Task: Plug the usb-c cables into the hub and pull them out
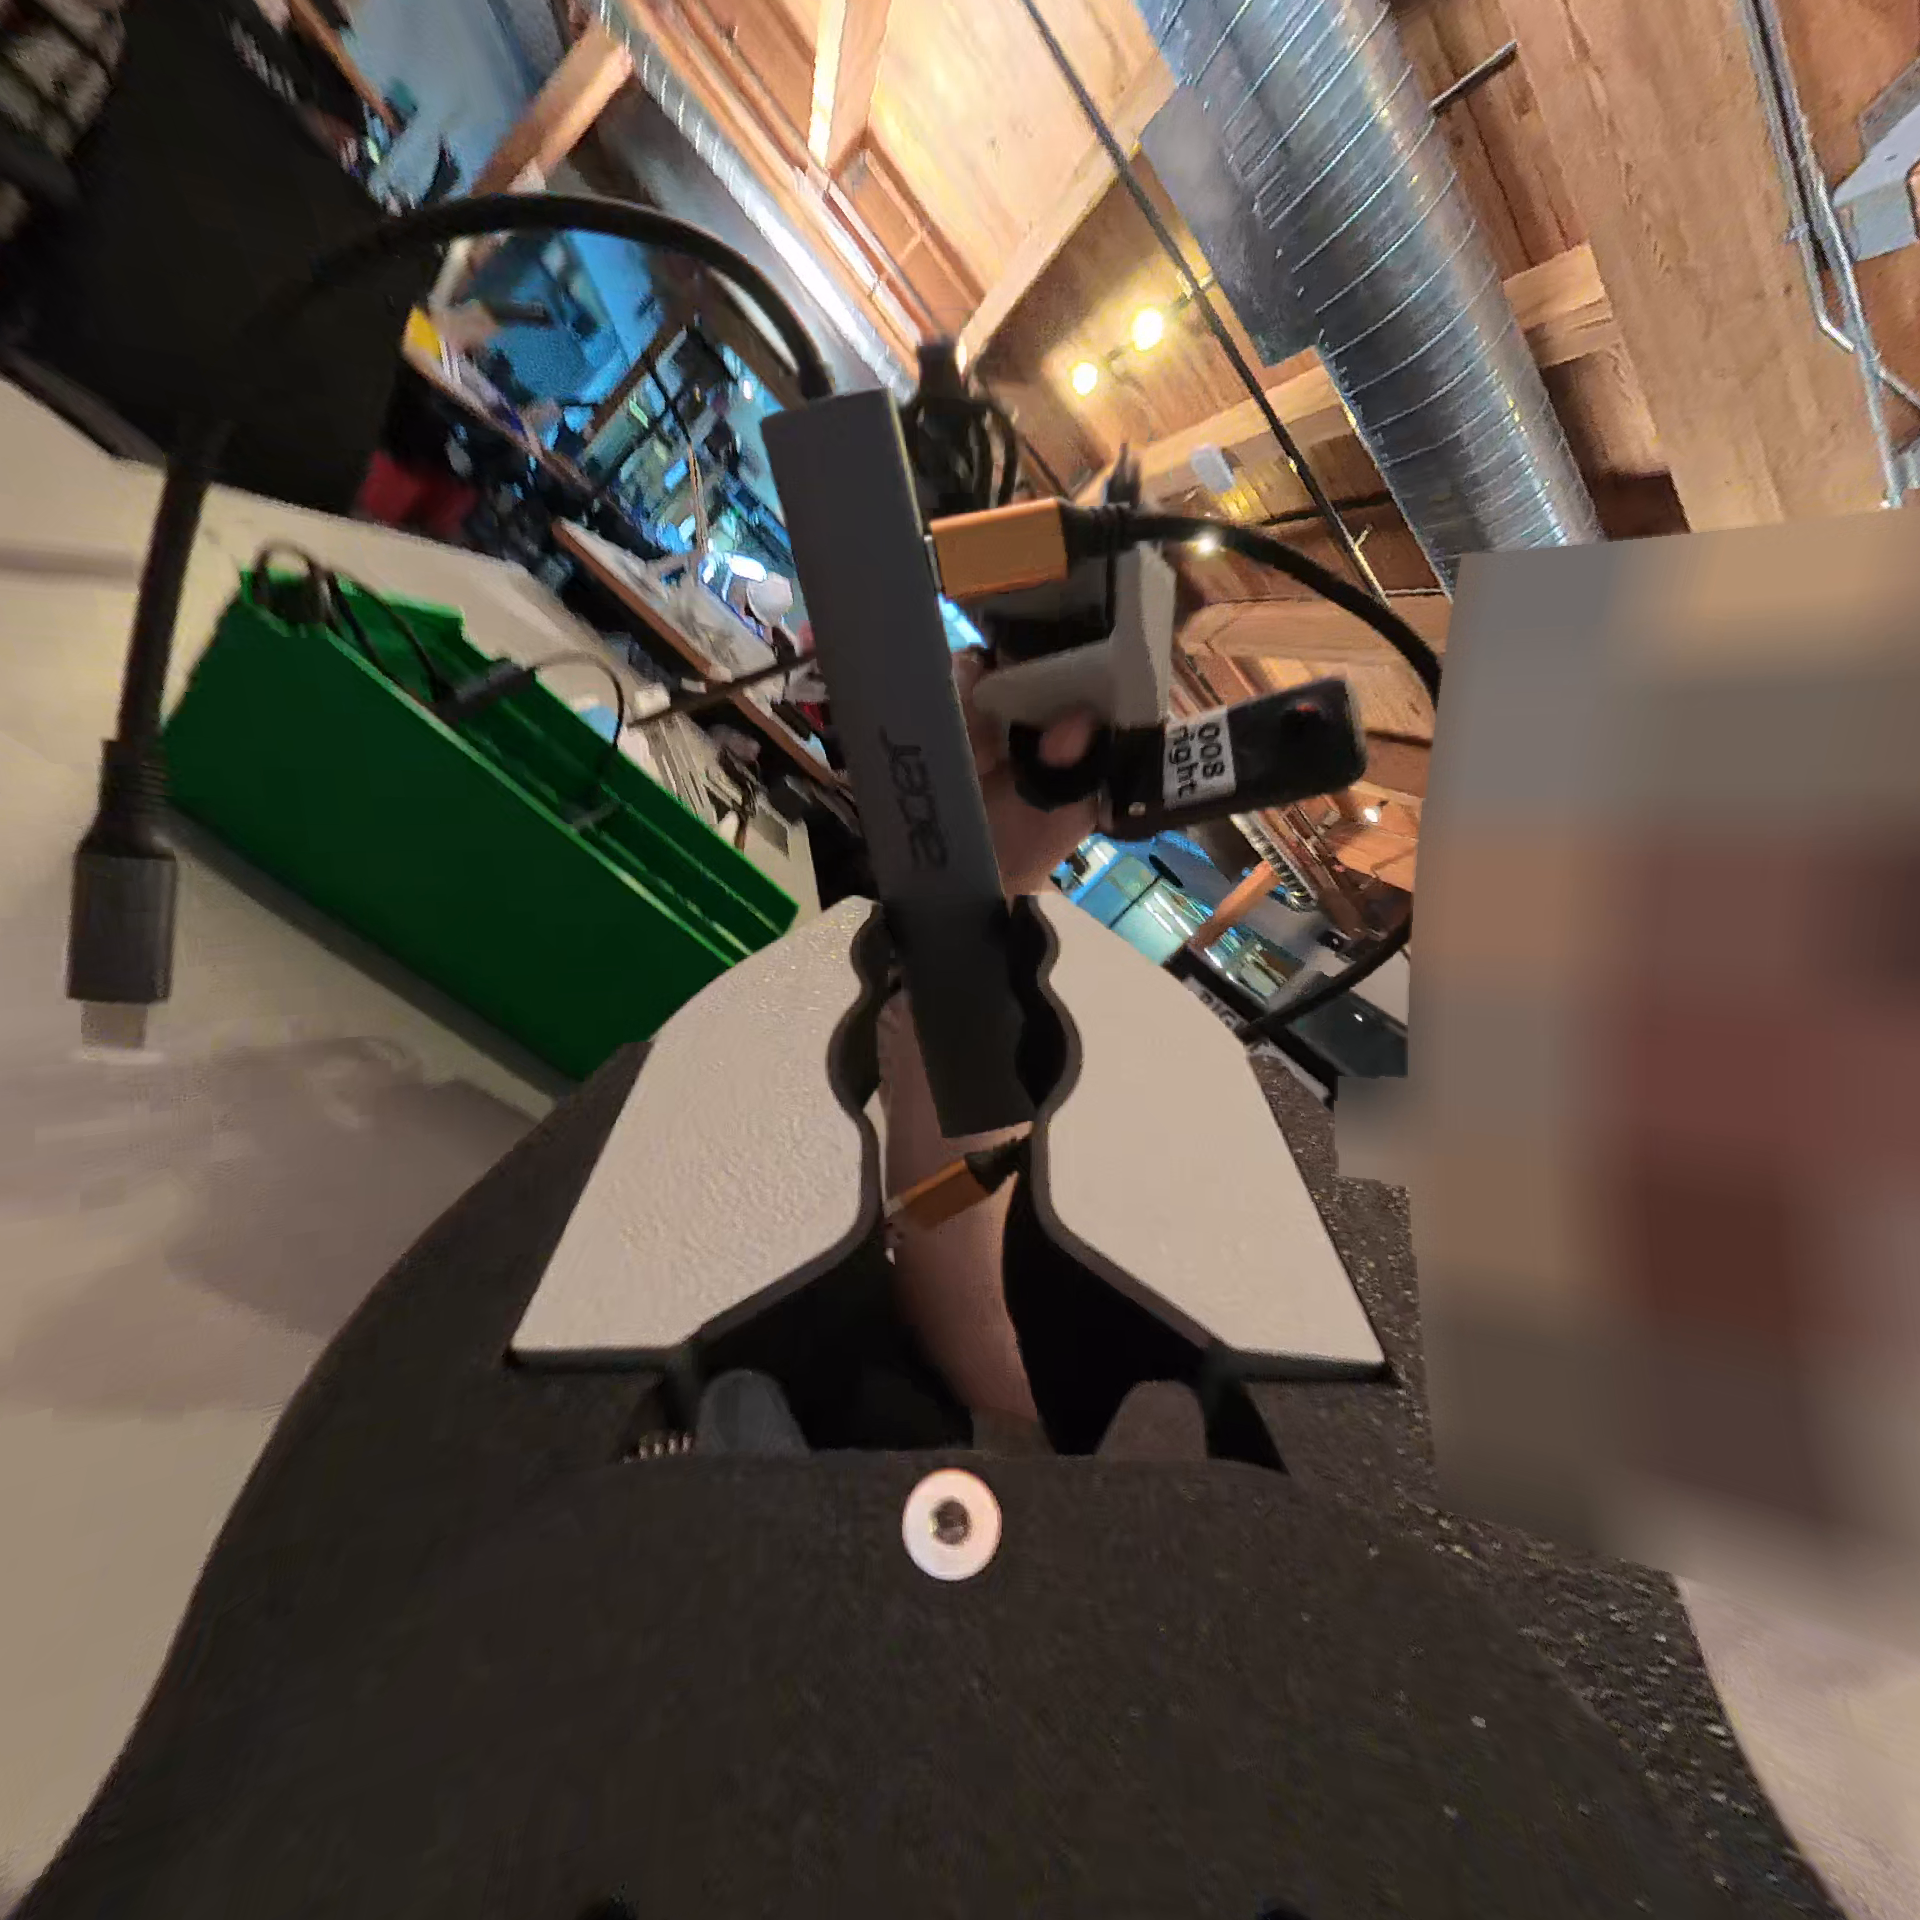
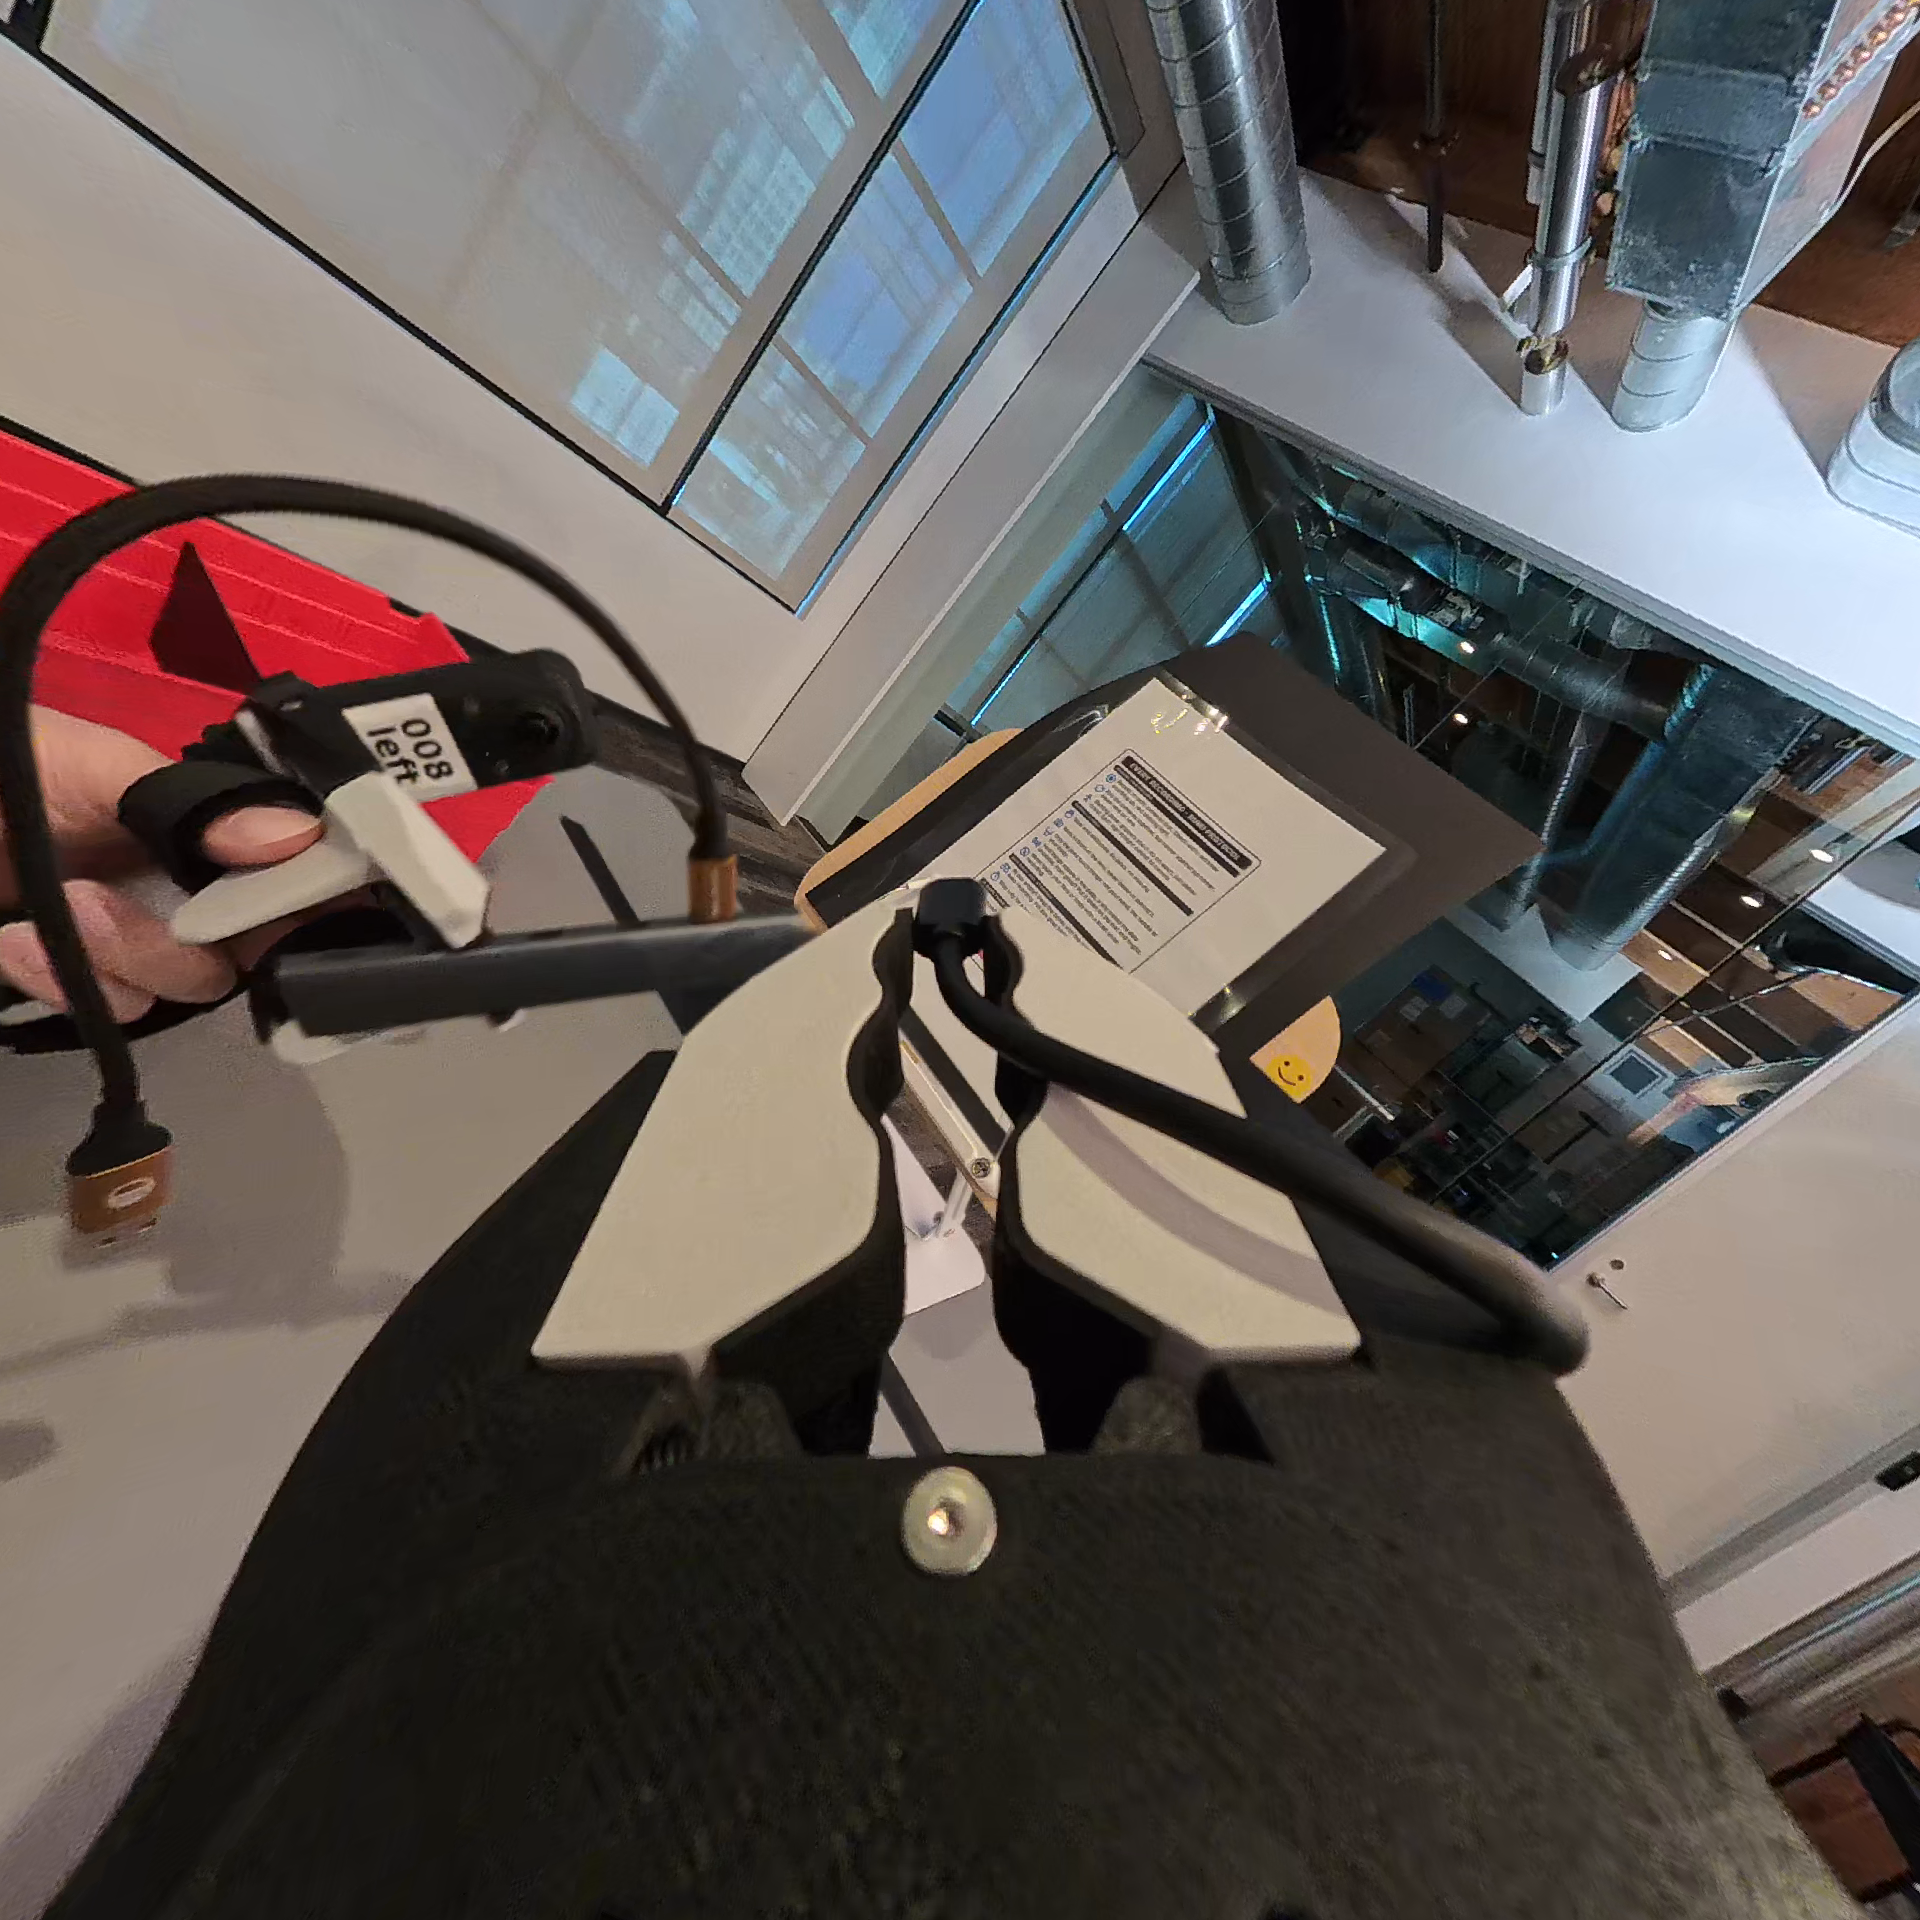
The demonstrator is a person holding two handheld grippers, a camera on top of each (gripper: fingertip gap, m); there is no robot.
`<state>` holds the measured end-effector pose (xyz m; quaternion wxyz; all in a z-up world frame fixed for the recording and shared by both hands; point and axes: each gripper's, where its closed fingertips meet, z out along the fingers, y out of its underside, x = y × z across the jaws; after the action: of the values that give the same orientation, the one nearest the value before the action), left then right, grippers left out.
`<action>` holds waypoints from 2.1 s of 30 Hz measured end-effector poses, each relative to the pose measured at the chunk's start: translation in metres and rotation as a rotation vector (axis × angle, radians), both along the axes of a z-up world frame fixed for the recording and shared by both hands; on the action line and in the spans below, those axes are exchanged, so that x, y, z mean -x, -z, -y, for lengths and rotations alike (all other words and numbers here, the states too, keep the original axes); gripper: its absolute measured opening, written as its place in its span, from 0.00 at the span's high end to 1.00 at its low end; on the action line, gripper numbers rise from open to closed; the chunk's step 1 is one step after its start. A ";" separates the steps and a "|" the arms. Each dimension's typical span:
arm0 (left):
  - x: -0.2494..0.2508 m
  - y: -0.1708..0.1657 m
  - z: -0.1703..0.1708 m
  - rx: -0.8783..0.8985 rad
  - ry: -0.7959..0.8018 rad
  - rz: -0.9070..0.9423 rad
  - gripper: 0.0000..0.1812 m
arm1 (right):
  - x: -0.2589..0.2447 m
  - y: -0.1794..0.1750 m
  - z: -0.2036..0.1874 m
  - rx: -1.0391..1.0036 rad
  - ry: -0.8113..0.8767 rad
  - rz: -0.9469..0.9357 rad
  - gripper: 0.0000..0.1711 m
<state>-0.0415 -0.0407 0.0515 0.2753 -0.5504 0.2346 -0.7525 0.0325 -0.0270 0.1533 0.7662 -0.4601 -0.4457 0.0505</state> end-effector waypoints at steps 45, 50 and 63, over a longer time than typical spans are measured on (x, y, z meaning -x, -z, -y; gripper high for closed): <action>-0.004 -0.037 -0.042 -0.872 -0.591 -0.213 0.88 | 0.065 0.048 -0.006 -0.242 0.138 0.540 0.92; -0.006 -0.037 -0.040 -0.900 -0.598 -0.238 0.88 | 0.067 0.050 -0.008 -0.245 0.144 0.555 0.92; -0.003 -0.037 -0.044 -0.892 -0.621 -0.256 0.88 | 0.067 0.051 -0.010 -0.235 0.162 0.561 0.92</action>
<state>-0.0386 0.0036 0.0885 0.6595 -0.5108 0.3890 -0.3910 -0.0342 -0.0173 0.1026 0.6627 -0.3983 -0.6044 -0.1918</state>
